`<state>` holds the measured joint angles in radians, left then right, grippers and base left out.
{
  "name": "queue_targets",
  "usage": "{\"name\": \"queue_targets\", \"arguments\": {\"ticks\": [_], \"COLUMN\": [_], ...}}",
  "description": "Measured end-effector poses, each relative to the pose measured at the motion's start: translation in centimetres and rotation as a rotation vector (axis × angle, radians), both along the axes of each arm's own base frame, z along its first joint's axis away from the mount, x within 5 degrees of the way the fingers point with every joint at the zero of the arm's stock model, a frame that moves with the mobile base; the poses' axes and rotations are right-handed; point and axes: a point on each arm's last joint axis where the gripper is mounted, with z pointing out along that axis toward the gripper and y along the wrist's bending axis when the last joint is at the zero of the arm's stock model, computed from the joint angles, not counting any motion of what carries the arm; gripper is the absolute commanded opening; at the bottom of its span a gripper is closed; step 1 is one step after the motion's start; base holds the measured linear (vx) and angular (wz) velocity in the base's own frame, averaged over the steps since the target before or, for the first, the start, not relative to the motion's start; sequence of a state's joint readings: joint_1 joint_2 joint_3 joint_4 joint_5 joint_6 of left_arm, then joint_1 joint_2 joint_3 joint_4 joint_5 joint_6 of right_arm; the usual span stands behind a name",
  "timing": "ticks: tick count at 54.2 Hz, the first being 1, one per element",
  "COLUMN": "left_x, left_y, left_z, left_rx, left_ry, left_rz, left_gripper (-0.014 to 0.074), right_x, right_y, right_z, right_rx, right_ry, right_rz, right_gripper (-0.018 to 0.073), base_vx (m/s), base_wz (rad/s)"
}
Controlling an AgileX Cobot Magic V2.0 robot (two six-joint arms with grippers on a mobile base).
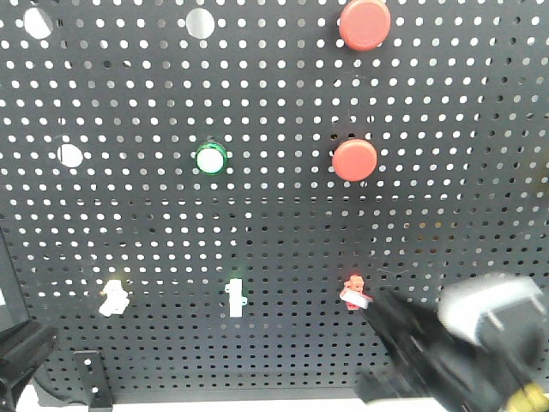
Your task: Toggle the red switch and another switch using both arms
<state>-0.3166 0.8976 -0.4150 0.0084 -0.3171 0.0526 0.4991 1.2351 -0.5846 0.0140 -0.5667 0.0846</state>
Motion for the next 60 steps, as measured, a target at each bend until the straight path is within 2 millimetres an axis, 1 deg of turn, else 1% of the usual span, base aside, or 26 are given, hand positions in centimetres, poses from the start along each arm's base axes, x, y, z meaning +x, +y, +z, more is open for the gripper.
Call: {"name": "queue_targets", "arguments": {"ticks": [3, 9, 19, 30, 38, 42, 47, 53, 60], "left_x": [0.0, 0.0, 0.0, 0.0, 0.0, 0.0, 0.0, 0.0, 0.0], "left_y": [0.0, 0.0, 0.0, 0.0, 0.0, 0.0, 0.0, 0.0, 0.0], "left_z": [0.0, 0.0, 0.0, 0.0, 0.0, 0.0, 0.0, 0.0, 0.0], "left_rx": [0.0, 0.0, 0.0, 0.0, 0.0, 0.0, 0.0, 0.0, 0.0], "left_ry": [0.0, 0.0, 0.0, 0.0, 0.0, 0.0, 0.0, 0.0, 0.0], "left_rz": [0.0, 0.0, 0.0, 0.0, 0.0, 0.0, 0.0, 0.0, 0.0], "left_gripper": [0.0002, 0.0002, 0.0002, 0.0002, 0.0002, 0.0002, 0.0002, 0.0002, 0.0002], "right_x": [0.5, 1.3, 2.1, 2.3, 2.0, 1.6, 1.1, 0.6, 0.1], "right_y": [0.3, 0.8, 1.3, 1.9, 2.3, 2.8, 3.7, 4.1, 3.8], "right_z": [0.5, 0.7, -0.6, -1.4, -1.8, -2.5, -2.8, -2.4, -1.1], "right_rx": [0.002, 0.009, -0.017, -0.043, -0.073, -0.108, -0.13, -0.122, -0.093], "right_ry": [-0.013, -0.011, 0.049, 0.064, 0.105, 0.158, 0.177, 0.159, 0.116], "right_rz": [0.007, 0.008, 0.015, 0.045, 0.066, 0.088, 0.125, 0.147, 0.147], "right_gripper": [-0.0006, -0.0006, -0.0006, -0.0006, -0.0006, -0.0006, -0.0006, -0.0006, -0.0006], "base_vx": [0.0, 0.0, 0.0, 0.0, 0.0, 0.0, 0.0, 0.0, 0.0], "base_wz": [0.0, 0.0, 0.0, 0.0, 0.0, 0.0, 0.0, 0.0, 0.0]}}
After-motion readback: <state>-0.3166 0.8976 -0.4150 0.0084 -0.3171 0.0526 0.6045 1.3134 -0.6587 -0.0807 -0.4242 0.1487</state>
